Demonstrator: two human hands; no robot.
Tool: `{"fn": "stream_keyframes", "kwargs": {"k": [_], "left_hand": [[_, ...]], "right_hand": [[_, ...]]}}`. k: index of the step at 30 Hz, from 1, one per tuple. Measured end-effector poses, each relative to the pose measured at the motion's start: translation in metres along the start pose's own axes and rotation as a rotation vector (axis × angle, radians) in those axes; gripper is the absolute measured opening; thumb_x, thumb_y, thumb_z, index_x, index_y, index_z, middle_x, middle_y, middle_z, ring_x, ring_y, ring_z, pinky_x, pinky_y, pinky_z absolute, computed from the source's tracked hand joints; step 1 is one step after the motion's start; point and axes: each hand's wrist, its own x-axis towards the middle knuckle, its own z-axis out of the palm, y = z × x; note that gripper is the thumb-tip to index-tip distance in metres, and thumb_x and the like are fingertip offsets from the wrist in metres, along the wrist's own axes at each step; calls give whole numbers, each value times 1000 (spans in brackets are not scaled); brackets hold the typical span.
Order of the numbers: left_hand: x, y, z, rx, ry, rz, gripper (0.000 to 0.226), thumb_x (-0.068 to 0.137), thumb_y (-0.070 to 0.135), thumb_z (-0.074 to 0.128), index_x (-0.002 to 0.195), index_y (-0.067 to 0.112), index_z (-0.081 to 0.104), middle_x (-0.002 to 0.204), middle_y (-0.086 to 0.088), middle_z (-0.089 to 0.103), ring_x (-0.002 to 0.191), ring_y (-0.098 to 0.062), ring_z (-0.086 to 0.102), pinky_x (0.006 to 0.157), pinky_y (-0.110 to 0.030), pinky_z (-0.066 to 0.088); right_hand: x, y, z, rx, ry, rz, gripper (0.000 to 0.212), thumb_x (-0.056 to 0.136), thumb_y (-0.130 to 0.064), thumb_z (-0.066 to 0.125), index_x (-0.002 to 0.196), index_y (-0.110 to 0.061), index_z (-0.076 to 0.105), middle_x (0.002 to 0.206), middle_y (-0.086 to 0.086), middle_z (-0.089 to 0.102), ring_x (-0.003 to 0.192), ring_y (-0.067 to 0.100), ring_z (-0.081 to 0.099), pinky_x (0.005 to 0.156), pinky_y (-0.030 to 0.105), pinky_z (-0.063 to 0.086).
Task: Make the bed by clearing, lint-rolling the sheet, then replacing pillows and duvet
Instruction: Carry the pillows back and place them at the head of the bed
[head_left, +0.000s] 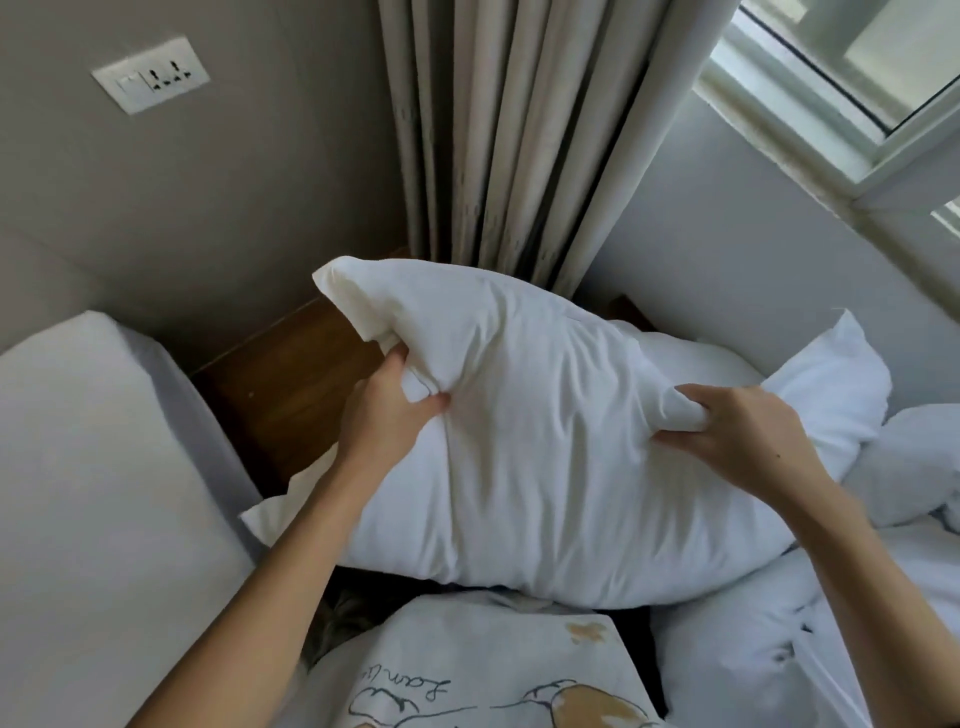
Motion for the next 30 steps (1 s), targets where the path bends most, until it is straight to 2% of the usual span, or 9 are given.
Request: {"fn": "stream_keyframes", "kwargs": {"k": [4,6,8,11,15,19,22,25,30], "left_hand": [[4,8,-8,-32,-17,42,59,79,30,77,132,21,52,111,4,65,108,-27,59,80,-33,46],[8,11,-10,-66,-19,44,60,78,28,78,131,21,52,112,4,64,108,-26,59,79,-32,43],[14,14,-14,-89,-10,46,61,76,27,81,131,20,54,115,3,63,108,-26,59,77,-30,42],[16,16,-25,-150,11,57,60,76,22,82,129,18,55,109,9,59,102,-18,57,68,-24,42],[8,9,-58,-166,80,86,58,77,18,81,129,14,56,115,5,60,104,-16,56,82,-31,42],[-1,0,-95,-150,187,87,57,78,17,80,129,10,56,114,4,57,101,-15,53,82,-30,39],[-11,-17,-123,-145,281,44,65,75,22,83,132,12,53,125,-5,60,109,-23,55,84,-32,39],[-26,-53,-151,-191,350,-26,72,72,27,85,135,16,51,130,-5,59,115,-25,55,89,-33,40],[-63,-130,-206,-227,477,-164,74,63,43,80,130,25,54,116,5,61,109,-26,58,84,-37,45]], "right_hand": [[-20,-8,-19,18,129,-7,30,73,-36,81,63,-43,53,43,-12,41,49,9,41,46,28,28],[-29,-14,-32,24,198,-26,16,72,-34,82,71,-35,66,43,-13,40,48,8,41,46,25,29],[-33,-24,-47,13,240,-73,17,71,-32,83,83,-26,73,44,-15,39,49,9,39,48,27,29],[-33,-44,-71,-49,262,-143,18,71,-32,82,84,-23,72,50,-9,47,57,24,43,53,34,37],[-26,-63,-84,-92,325,-237,19,72,-34,77,81,-19,69,54,3,51,61,31,46,55,34,40],[-16,-89,-87,-69,358,-342,21,71,-35,77,80,-18,68,57,6,54,61,32,47,55,36,43],[0,-120,-86,-37,334,-421,23,70,-36,77,83,-18,69,61,7,58,65,32,51,56,37,44],[18,-166,-73,-42,258,-511,20,71,-38,76,82,-22,69,60,2,56,66,28,50,54,33,37],[34,-262,-32,-64,110,-637,18,73,-40,74,69,-27,61,57,-5,51,64,25,48,54,33,36]]}}
